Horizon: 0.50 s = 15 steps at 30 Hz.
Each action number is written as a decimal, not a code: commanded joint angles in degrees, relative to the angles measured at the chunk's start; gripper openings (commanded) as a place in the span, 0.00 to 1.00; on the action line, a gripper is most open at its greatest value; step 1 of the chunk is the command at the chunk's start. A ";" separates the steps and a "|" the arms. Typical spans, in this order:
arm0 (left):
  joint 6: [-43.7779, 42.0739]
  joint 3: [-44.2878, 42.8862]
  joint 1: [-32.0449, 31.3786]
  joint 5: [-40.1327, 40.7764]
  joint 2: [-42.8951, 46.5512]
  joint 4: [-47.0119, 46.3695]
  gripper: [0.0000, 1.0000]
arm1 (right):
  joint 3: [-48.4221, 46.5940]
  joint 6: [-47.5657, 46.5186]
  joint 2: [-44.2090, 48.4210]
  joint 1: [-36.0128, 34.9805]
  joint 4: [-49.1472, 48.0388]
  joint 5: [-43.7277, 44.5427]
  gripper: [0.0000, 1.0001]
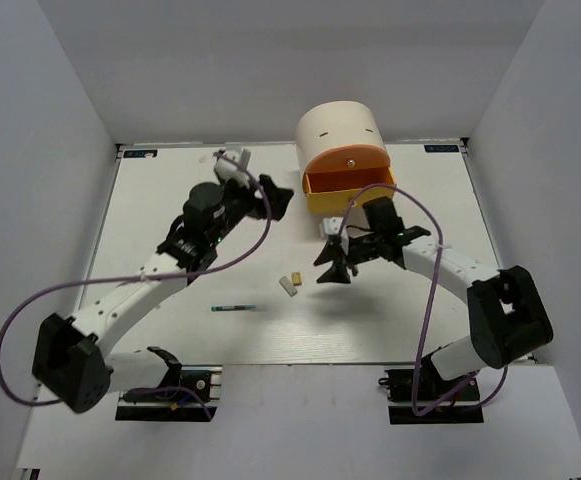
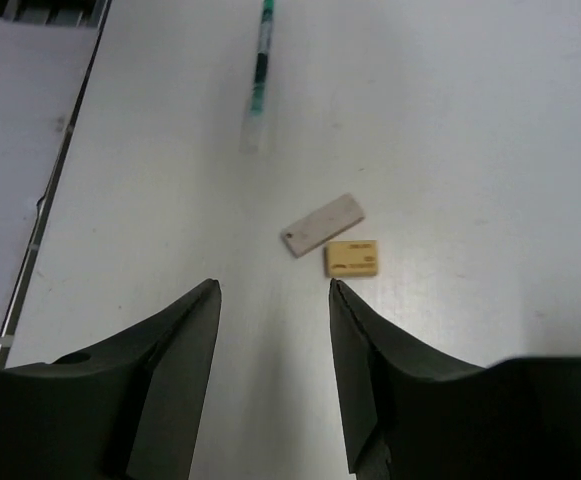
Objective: Sort the stationery into containers
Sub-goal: Place the stationery into the container, then grab a piece of stationery with the right arm
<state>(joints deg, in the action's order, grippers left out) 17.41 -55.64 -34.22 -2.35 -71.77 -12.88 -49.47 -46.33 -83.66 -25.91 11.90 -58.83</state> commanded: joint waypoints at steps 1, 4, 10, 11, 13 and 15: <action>10.87 6.93 0.29 14.72 8.18 16.29 1.00 | -3.43 -2.74 -3.07 -4.75 2.63 9.21 0.54; 19.13 11.95 0.29 22.37 14.18 24.29 1.00 | -8.43 2.64 -8.34 -11.60 3.11 15.21 0.54; 33.03 15.65 0.29 37.93 28.25 43.24 1.00 | -18.11 7.56 -17.57 -21.98 2.96 23.23 0.52; 36.61 15.65 0.29 41.25 29.57 45.90 1.00 | -19.94 8.52 -18.11 -24.34 2.69 24.89 0.52; 38.74 15.65 0.29 43.56 33.51 51.70 1.00 | -21.44 8.88 -19.43 -26.20 3.13 25.95 0.52; 40.50 15.12 0.29 45.50 35.90 54.71 1.00 | -22.42 9.23 -21.46 -28.75 3.22 27.97 0.52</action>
<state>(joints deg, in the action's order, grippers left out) 50.63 -39.86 -34.11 34.85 -38.72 30.63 -68.99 -39.09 -103.66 -51.90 14.90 -35.40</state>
